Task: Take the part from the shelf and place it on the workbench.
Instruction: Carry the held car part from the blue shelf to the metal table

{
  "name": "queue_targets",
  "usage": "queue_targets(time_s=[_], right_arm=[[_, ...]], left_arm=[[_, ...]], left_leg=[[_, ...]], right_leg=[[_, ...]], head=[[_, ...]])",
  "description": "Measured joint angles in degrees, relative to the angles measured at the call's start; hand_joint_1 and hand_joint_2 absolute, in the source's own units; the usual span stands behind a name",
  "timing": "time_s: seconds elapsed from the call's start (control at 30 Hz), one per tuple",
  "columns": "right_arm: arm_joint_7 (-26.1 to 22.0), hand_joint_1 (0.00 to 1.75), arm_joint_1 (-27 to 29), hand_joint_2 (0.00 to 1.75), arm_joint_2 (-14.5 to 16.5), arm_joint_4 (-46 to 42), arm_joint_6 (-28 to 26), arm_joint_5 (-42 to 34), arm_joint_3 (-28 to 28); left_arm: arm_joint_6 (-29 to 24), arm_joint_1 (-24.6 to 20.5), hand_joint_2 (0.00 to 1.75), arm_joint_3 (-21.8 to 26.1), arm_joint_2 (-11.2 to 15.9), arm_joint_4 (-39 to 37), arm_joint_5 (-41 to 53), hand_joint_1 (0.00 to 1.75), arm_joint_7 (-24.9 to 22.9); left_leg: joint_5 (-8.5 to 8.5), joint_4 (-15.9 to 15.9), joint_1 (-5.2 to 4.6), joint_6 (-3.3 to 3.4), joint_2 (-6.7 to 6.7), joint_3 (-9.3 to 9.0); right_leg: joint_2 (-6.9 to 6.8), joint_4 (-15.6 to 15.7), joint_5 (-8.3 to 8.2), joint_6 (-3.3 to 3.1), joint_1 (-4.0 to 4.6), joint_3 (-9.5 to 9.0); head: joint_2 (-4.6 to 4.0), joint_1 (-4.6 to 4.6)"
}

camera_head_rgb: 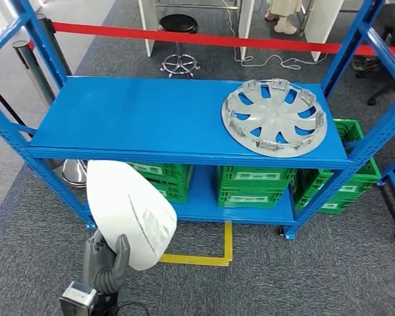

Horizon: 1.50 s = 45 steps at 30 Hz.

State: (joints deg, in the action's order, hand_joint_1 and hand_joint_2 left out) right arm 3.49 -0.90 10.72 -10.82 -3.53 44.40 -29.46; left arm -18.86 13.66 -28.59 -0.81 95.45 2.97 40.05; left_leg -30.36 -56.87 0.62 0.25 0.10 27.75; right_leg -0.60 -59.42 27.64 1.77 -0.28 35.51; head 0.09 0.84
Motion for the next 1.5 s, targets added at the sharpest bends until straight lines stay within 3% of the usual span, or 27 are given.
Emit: queue_targets(time_s=[0.1,0.13,0.17,0.2,0.23,0.3,0.37,0.4,0.47,0.5,0.57,0.63,0.67,0.7,0.73,0.8,0.87,0.9,0.97,1.0,1.1,1.17,1.23,1.33,1.4,1.47,1.5], right_arm=[[-0.02,0.00,0.10,0.00,-0.01,0.00,0.48,0.74,0.00],[0.03,0.00,0.09,0.00,-0.01,0.00,0.64,0.95,0.00],[0.05,0.00,0.06,0.00,-0.01,0.00,0.78,1.13,0.01],[0.08,0.00,0.03,0.00,-0.01,0.00,0.92,1.28,0.01],[0.11,0.00,0.01,0.00,-0.02,0.00,1.01,1.42,0.02],[0.16,0.00,-0.11,0.00,-0.02,0.00,1.10,1.61,0.02],[0.17,0.00,-0.30,0.00,-0.02,0.00,1.13,1.77,0.02],[0.15,0.00,-0.34,0.00,-0.01,0.00,1.14,1.87,0.02],[0.10,0.00,-0.20,0.00,-0.01,0.01,1.19,2.25,0.02],[0.04,0.00,-0.14,0.00,-0.01,0.01,1.22,2.49,0.01],[-0.05,0.00,-0.12,0.00,-0.01,0.01,1.29,2.99,0.01],[-0.09,0.00,-0.07,0.00,-0.01,0.02,1.35,3.61,0.03],[-0.06,0.00,-0.03,0.00,-0.01,0.02,1.37,3.94,0.05],[-0.03,0.00,-0.01,0.00,-0.01,0.02,1.37,4.22,0.06],[-0.01,0.00,-0.01,0.00,-0.01,0.02,1.40,4.45,0.07],[0.01,0.00,0.02,0.00,-0.01,0.02,1.48,4.80,0.10],[0.03,0.00,0.10,0.00,0.04,0.02,1.59,5.08,0.16],[0.05,0.00,0.07,0.00,0.07,0.02,1.66,5.19,0.20],[0.09,0.00,-0.12,0.00,0.10,0.02,1.76,5.30,0.34],[0.09,0.00,-0.20,0.00,0.11,0.02,1.79,5.33,0.44],[0.10,0.00,-0.08,0.00,0.10,0.02,1.91,5.34,0.62],[0.09,0.00,0.02,0.00,0.10,0.02,2.04,5.35,0.64],[0.10,0.00,0.00,0.00,0.10,0.02,2.15,5.37,0.67],[0.21,0.00,0.13,0.00,0.10,0.02,2.28,5.45,0.68],[0.23,0.00,0.18,0.00,0.10,0.02,2.37,5.47,0.69],[0.25,0.00,0.14,0.00,0.12,0.02,2.45,5.47,0.70],[0.25,0.00,0.14,0.00,0.14,0.02,2.48,5.47,0.70]], left_arm=[[-0.32,0.71,1.75,0.13,0.08,0.25,-0.39,1.75,0.02],[-0.34,0.89,1.75,0.16,0.13,0.29,-0.49,1.75,0.02],[-0.33,1.02,1.75,0.17,0.17,0.30,-0.56,1.75,0.02],[-0.28,1.10,1.75,0.18,0.19,0.31,-0.66,1.75,0.02],[-0.23,1.15,1.75,0.18,0.20,0.32,-0.78,1.75,0.02],[-0.14,1.27,1.75,0.18,0.20,0.50,-0.94,1.75,0.02],[-0.04,1.34,1.75,0.18,0.20,0.79,-1.05,1.75,0.02],[0.12,1.37,1.75,0.17,0.19,0.89,-1.12,1.75,0.02],[-0.05,1.42,1.75,0.08,0.21,0.92,-0.64,1.75,0.02],[-0.83,1.49,1.75,-0.04,0.27,0.91,0.01,1.75,0.02],[-3.02,1.58,1.75,-0.30,0.47,0.90,0.90,1.75,0.02],[-4.28,1.65,1.75,-0.44,0.71,0.89,0.64,1.75,0.02],[-4.60,1.70,1.75,-0.45,0.85,0.89,0.60,1.75,0.02],[-4.87,1.75,1.75,-0.44,1.02,0.89,0.82,1.75,0.02],[-5.15,1.82,1.75,-0.43,1.18,0.89,1.12,1.75,0.02],[-5.58,1.99,1.75,-0.39,1.41,0.90,1.61,1.75,0.02],[-5.75,2.10,1.75,-0.34,1.52,0.92,1.77,1.75,0.03],[-5.78,2.17,1.75,-0.31,1.57,0.93,1.80,1.75,0.03],[-5.83,2.40,1.75,-0.22,1.65,0.93,1.85,1.75,0.04],[-5.86,2.53,1.75,-0.16,1.68,0.94,1.91,1.75,0.04],[-5.91,2.70,1.75,-0.04,1.67,0.95,2.20,1.75,0.06],[-5.97,2.78,1.75,0.01,1.69,0.94,2.39,1.75,0.06],[-6.07,2.88,1.75,0.05,1.72,0.93,2.45,1.75,0.06],[-6.15,2.87,1.75,0.11,1.72,0.93,2.45,1.75,0.06],[-6.10,2.84,1.75,0.15,1.72,0.93,2.45,1.75,0.08],[-6.03,2.95,1.75,0.16,1.74,0.93,2.45,1.75,0.10],[-6.01,3.02,1.75,0.16,1.77,0.94,2.45,1.75,0.10]], left_leg=[[1.65,0.20,-0.12,1.40,0.14,2.03],[2.27,0.16,-0.25,1.51,0.18,2.81],[2.90,0.11,-0.37,1.53,0.23,3.61],[3.53,0.06,-0.46,1.50,0.28,4.42],[4.15,0.00,-0.51,1.43,0.29,5.20],[5.29,-0.24,-0.61,1.07,0.25,6.44],[6.35,-0.50,-0.74,0.48,0.28,7.19],[6.86,-0.55,-0.78,0.16,0.33,7.41],[7.23,-0.73,-0.68,-0.50,0.32,7.80],[6.07,-1.46,-0.61,-0.82,0.26,8.14],[0.91,-5.72,-0.42,-1.37,0.16,9.21],[-3.59,-12.76,-0.32,-1.73,0.16,10.14],[-3.87,-15.54,-0.31,-1.83,0.16,10.19],[-2.78,-16.67,-0.31,-1.83,0.17,9.69],[-1.02,-15.85,-0.32,-1.74,0.21,8.43],[1.40,-9.18,-0.47,-1.30,1.31,3.65],[1.18,-2.29,-0.87,-0.59,2.76,-0.41],[0.63,-0.50,-1.07,-0.23,3.04,-1.17],[0.36,1.03,-0.97,0.50,2.27,-1.09],[0.48,1.55,-0.83,0.91,1.82,-0.95],[1.48,1.84,-0.68,1.75,0.53,0.14],[2.06,1.72,-0.86,1.84,-0.43,0.92],[2.48,1.54,-0.96,1.72,-1.51,1.43],[2.80,0.96,-1.03,1.37,-3.28,1.98],[3.15,0.57,-1.03,0.79,-4.35,2.75],[3.51,0.33,-0.91,0.11,-5.28,3.45],[3.19,-0.18,-0.93,-0.19,-5.03,3.80]], right_leg=[[0.34,-8.54,7.80,0.38,-0.07,2.46],[0.36,-11.67,9.13,0.41,-0.08,2.81],[0.36,-13.60,9.01,0.41,-0.08,2.61],[0.37,-13.86,7.62,0.35,-0.07,1.63],[0.37,-12.32,5.64,0.24,-0.07,-0.25],[0.37,-4.48,3.61,-0.06,0.00,-6.50],[0.45,3.11,4.84,-0.42,0.15,-11.38],[0.51,4.82,5.46,-0.63,0.26,-12.16],[0.43,5.21,5.09,-1.35,0.22,-11.23],[0.32,5.20,4.62,-1.83,0.16,-10.68],[0.04,5.22,3.54,-2.62,0.13,-9.45],[-0.28,5.09,2.50,-2.95,0.26,-8.12],[-0.58,4.93,2.01,-2.97,0.33,-7.39],[-0.94,4.71,1.59,-2.97,0.38,-6.81],[-1.36,4.43,1.25,-2.92,0.43,-6.24],[-2.24,3.78,0.75,-2.69,0.59,-5.40],[-3.25,3.20,0.39,-2.25,0.79,-4.76],[-3.82,3.03,0.21,-1.98,0.87,-4.53],[-4.40,2.73,0.05,-1.34,0.87,-3.94],[-3.69,2.07,0.65,-0.97,0.84,-3.41],[-0.27,-6.02,5.94,-0.16,0.58,0.17],[0.27,-12.32,8.60,-0.09,0.50,2.41],[0.51,-11.43,7.29,-0.25,0.49,1.12],[3.52,-0.08,2.88,-0.74,0.27,-5.55],[5.07,3.31,2.58,-1.07,0.17,-7.43],[4.09,3.49,2.36,-1.54,0.12,-7.48],[3.40,3.61,2.16,-1.85,0.03,-7.44]], head=[[0.00,0.26],[0.00,0.29],[-0.01,0.29],[-0.01,0.30],[-0.01,0.30],[0.00,0.32],[0.00,0.25],[0.00,0.22],[0.00,0.20],[-0.01,0.12],[-0.01,-0.05],[0.01,-0.18],[0.01,-0.20],[0.01,-0.23],[0.00,-0.24],[-0.01,-0.27],[-0.01,-0.23],[-0.01,-0.21],[-0.01,-0.19],[-0.01,-0.12],[-0.01,0.06],[-0.01,0.04],[-0.01,0.03],[0.00,0.02],[0.00,-0.03],[0.00,-0.05],[-0.01,-0.10]])
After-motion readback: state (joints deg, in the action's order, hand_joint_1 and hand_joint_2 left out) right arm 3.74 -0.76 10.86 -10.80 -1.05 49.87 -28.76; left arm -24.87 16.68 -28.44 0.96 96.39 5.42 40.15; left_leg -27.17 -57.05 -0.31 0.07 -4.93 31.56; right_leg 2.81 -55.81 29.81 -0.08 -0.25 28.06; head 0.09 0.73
